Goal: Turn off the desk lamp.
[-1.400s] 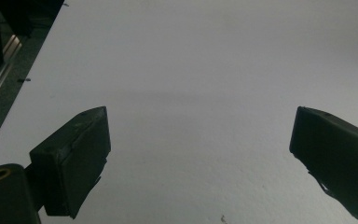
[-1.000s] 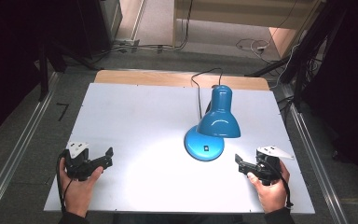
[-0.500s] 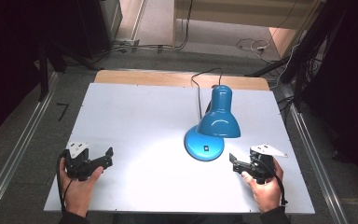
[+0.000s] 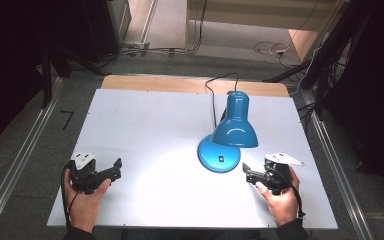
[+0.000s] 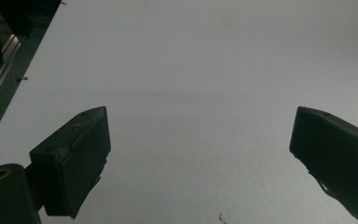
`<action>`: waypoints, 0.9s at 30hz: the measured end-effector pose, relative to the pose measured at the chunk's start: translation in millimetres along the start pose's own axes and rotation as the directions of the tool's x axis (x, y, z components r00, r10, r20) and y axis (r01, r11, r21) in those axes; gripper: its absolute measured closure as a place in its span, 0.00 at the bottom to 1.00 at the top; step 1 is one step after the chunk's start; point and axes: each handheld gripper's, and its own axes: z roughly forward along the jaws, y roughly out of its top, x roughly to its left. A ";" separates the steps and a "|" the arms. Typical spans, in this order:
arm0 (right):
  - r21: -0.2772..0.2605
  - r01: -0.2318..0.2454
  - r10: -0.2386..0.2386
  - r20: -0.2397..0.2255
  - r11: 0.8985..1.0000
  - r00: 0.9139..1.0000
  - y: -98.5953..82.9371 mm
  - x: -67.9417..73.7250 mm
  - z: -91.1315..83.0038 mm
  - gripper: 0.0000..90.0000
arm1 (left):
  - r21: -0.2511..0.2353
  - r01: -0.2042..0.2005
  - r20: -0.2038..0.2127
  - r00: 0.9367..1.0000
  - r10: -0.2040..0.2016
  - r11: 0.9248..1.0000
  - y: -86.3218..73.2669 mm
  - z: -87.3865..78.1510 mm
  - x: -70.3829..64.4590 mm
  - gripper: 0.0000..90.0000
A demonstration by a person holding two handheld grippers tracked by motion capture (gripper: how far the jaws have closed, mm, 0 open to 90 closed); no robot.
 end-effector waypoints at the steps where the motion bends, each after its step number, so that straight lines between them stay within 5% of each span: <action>1: 0.000 -0.002 0.002 -0.002 1.000 1.000 0.4 0.8 0.5 0.15 | -0.001 0.001 0.000 1.000 -0.001 1.000 0.1 -0.2 0.0 0.06; 17: -0.003 0.022 -0.022 -0.026 1.000 0.999 5.5 18.5 7.9 0.23 | 0.003 -0.006 0.004 1.000 0.006 1.000 0.1 -0.1 -0.5 0.06; 27: -0.045 0.033 -0.034 -0.030 0.998 0.999 7.0 35.0 13.3 0.45 | 0.002 -0.007 0.010 1.000 0.007 1.000 0.1 -0.3 -0.2 0.06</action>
